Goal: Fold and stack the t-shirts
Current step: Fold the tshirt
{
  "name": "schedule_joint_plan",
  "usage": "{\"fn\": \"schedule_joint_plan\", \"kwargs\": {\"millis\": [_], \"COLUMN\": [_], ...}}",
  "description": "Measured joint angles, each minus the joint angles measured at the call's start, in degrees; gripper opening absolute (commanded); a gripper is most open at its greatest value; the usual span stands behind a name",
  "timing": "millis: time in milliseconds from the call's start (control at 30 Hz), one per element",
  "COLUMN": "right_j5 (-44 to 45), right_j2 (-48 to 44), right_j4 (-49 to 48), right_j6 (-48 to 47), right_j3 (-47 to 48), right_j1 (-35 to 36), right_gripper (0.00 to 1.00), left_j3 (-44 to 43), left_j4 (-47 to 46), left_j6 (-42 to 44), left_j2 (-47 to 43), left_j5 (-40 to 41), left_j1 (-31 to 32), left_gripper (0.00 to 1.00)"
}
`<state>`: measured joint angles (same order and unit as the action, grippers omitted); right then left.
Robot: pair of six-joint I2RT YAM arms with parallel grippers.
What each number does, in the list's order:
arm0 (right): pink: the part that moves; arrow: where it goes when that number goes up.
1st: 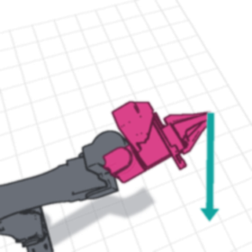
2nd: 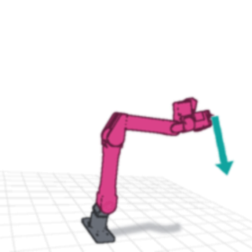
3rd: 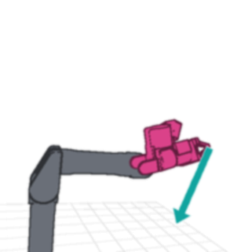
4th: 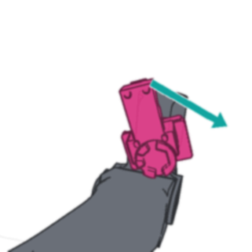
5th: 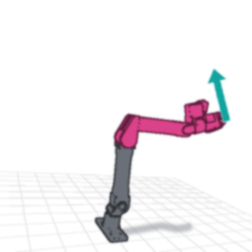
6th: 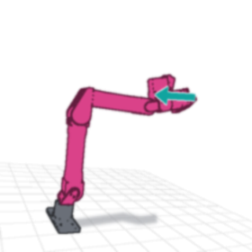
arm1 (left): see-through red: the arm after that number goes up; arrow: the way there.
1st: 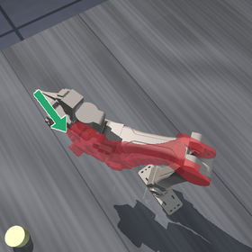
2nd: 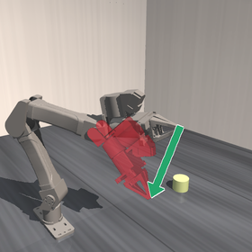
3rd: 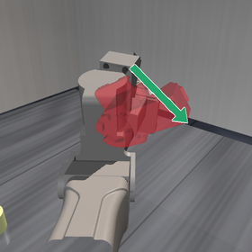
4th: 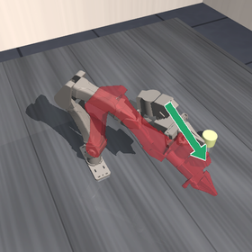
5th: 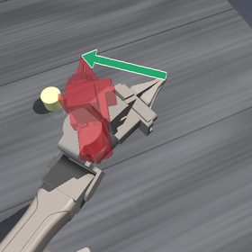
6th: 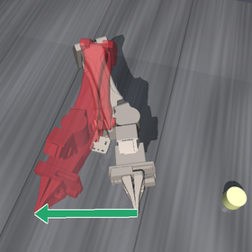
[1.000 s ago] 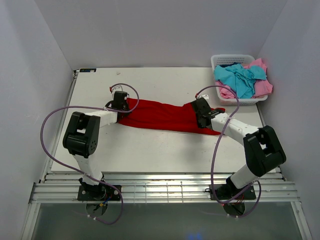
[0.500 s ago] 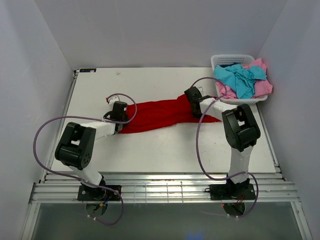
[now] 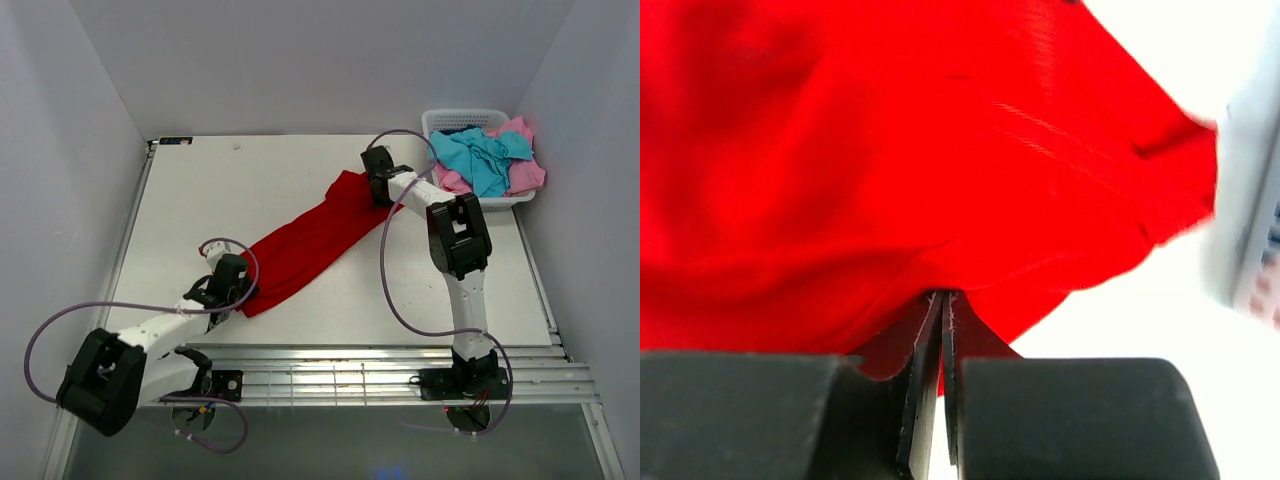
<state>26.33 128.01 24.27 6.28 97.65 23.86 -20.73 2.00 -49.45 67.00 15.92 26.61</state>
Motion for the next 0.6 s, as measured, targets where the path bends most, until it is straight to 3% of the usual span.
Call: {"fn": "schedule_joint_plan", "kwargs": {"millis": [233, 333, 600], "right_j5": [-6.47, -11.19, -22.51], "right_j2": [6.78, 7.89, 10.19], "right_j4": [1.90, 1.70, 0.09], "right_j6": [-0.96, -0.92, -0.50], "right_j3": [11.89, 13.94, 17.40], "right_j1": [-1.97, -3.15, -4.96], "right_gripper": [0.08, 0.09, 0.17], "left_j3": [7.54, 9.62, 11.45], "left_j4": [13.00, 15.28, 11.85], "left_j6": [-6.91, -8.83, -10.86], "left_j2": [-23.23, -28.81, -25.49], "left_j5": [-3.06, -5.05, -9.53], "left_j1": [1.68, 1.99, 4.61], "left_gripper": [0.00, 0.00, 0.00]}}
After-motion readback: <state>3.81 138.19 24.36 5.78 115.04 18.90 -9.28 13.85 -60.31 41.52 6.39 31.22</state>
